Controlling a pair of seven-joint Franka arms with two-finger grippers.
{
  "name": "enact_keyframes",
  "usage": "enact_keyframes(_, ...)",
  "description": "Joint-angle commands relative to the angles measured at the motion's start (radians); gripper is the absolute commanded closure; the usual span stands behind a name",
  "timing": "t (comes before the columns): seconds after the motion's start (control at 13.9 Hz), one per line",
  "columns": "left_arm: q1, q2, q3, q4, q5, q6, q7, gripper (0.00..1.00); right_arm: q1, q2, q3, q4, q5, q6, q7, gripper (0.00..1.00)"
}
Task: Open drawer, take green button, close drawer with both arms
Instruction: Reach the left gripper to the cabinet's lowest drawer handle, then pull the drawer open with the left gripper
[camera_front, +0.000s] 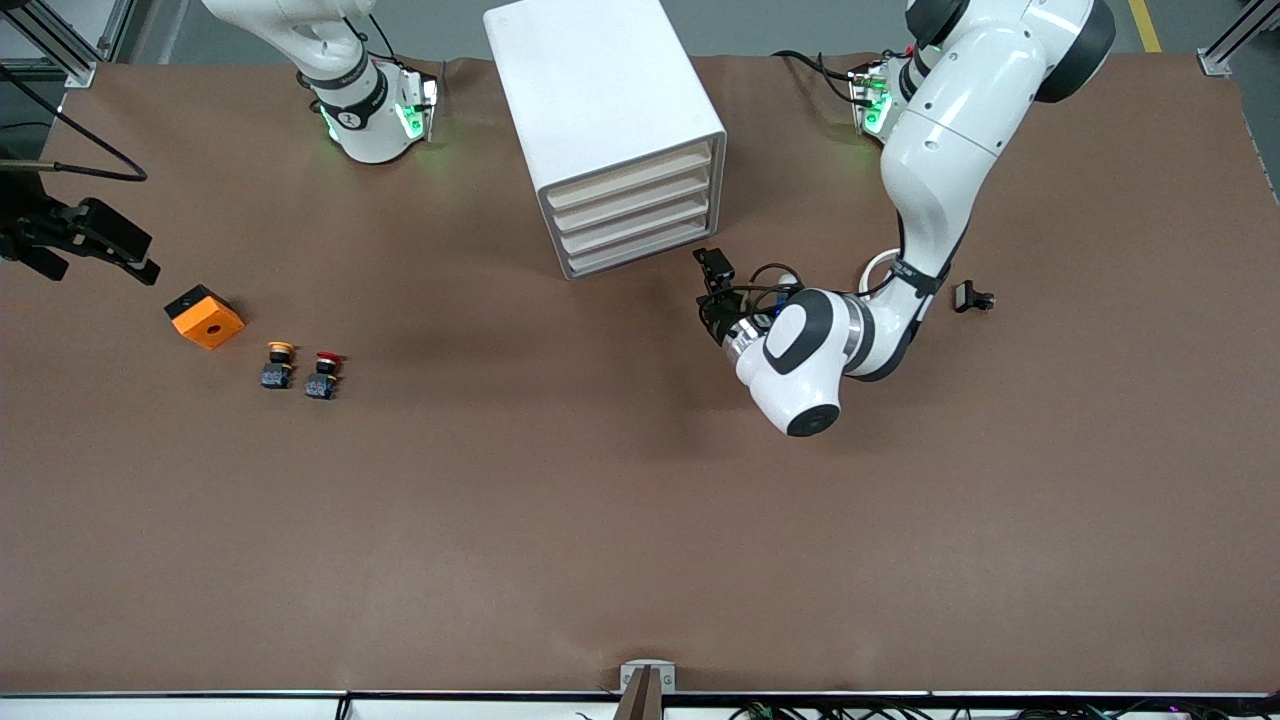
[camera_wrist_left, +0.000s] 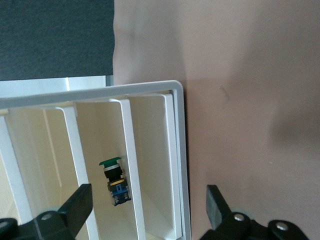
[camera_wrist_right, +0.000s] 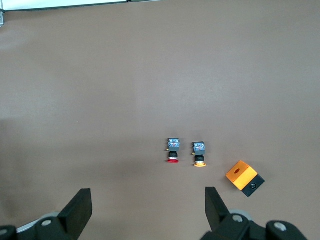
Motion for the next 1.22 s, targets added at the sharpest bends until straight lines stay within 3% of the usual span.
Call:
enact_keyframes(0.0,-0.003,0.05,0.005,0.024,-0.083,-0.019,-0.018,0.06,0.003,0.013,0.002,0.026,0.001,-0.016,0.007,0.0)
enact_keyframes(0.72,-0.109,0.085,0.014,0.021,-0.195,-0.01,-0.044,0.07,0.055,0.042,0.004,0.016,0.001,-0.045,0.024,0.0)
enact_keyframes(0.86,-0.146,0.087,0.014,0.017,-0.195,-0.005,-0.032,0.15,0.058,0.052,0.004,0.016,0.001,-0.042,0.024,0.0)
enact_keyframes(1.08,-0.166,0.087,0.016,0.012,-0.189,0.001,0.02,0.17,0.063,0.057,0.005,0.017,0.001,-0.042,0.024,0.0)
enact_keyframes(1.15,-0.18,0.087,0.014,0.004,-0.191,0.013,0.043,0.26,0.076,0.057,0.004,0.017,-0.001,-0.042,0.024,0.0)
